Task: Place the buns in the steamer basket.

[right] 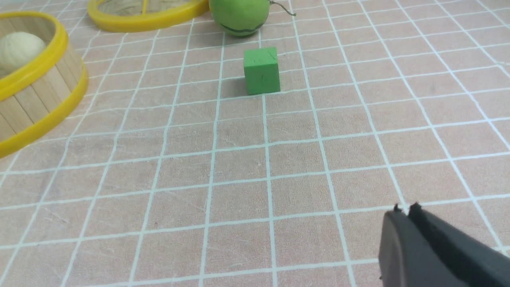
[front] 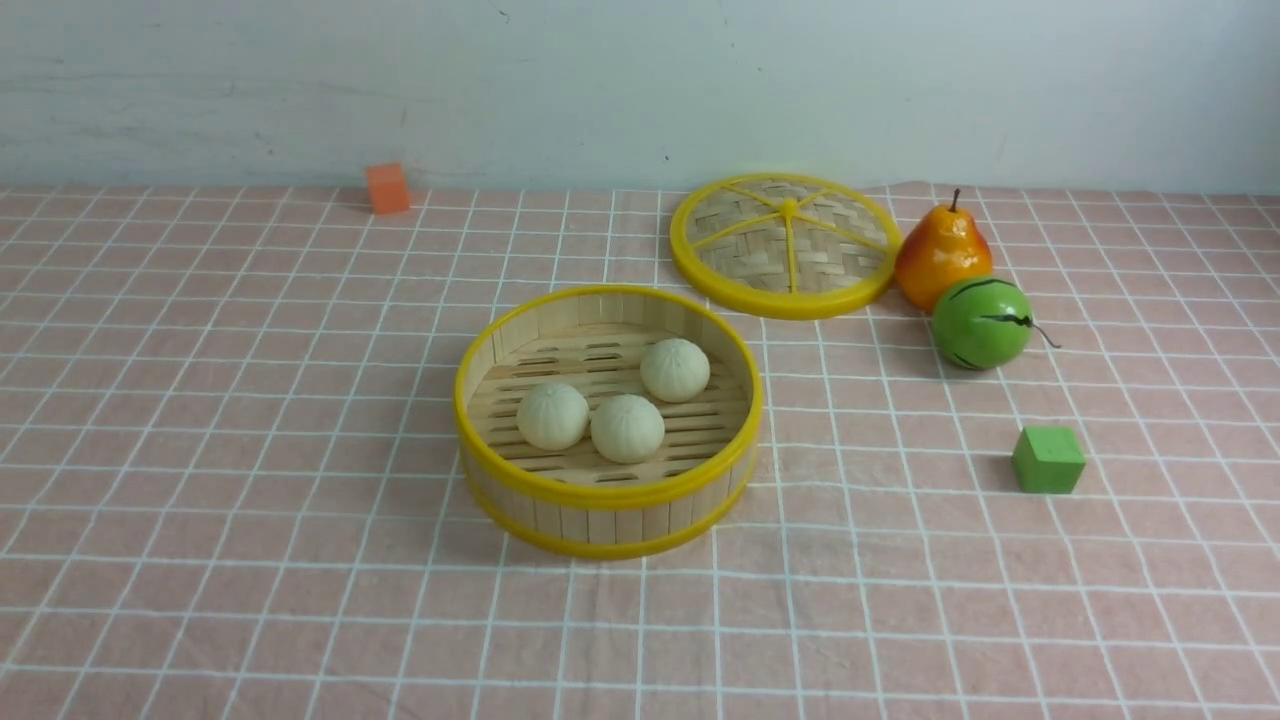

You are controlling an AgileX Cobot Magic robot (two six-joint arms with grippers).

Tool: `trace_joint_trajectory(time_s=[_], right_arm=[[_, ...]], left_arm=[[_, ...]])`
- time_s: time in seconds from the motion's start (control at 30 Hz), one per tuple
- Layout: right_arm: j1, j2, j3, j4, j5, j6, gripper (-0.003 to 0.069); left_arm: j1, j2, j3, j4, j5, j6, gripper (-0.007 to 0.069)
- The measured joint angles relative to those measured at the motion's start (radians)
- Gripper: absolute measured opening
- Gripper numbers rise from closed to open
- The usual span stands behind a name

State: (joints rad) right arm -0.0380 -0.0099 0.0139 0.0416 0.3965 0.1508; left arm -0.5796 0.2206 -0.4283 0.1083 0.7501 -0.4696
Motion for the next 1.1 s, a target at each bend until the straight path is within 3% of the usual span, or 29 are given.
trace_joint_trajectory(time_s=[0.23, 0.4, 0.47, 0.7, 0.87, 1.1], right_arm=[[0.000, 0.000, 0.000, 0.000, 0.000, 0.000, 0.0029], [0.000, 0.000, 0.000, 0.000, 0.000, 0.000, 0.0036], [0.000, 0.000, 0.000, 0.000, 0.000, 0.000, 0.0041], [0.000, 0.000, 0.000, 0.000, 0.000, 0.000, 0.0048], [0.000, 0.000, 0.000, 0.000, 0.000, 0.000, 0.0057], [0.000, 0.000, 0.000, 0.000, 0.000, 0.000, 0.0064]], left_arm=[[0.000, 0.000, 0.007, 0.018, -0.022, 0.000, 0.0068], [0.051, -0.012, 0.066, 0.037, -0.192, 0.001, 0.0023], [0.122, -0.037, 0.115, 0.026, -0.312, 0.017, -0.0014], [0.382, -0.196, 0.319, -0.053, -0.591, 0.134, -0.0014], [0.536, -0.231, 0.414, -0.123, -0.610, 0.155, -0.0014], [0.563, -0.231, 0.457, -0.097, -0.517, 0.167, -0.0014]])
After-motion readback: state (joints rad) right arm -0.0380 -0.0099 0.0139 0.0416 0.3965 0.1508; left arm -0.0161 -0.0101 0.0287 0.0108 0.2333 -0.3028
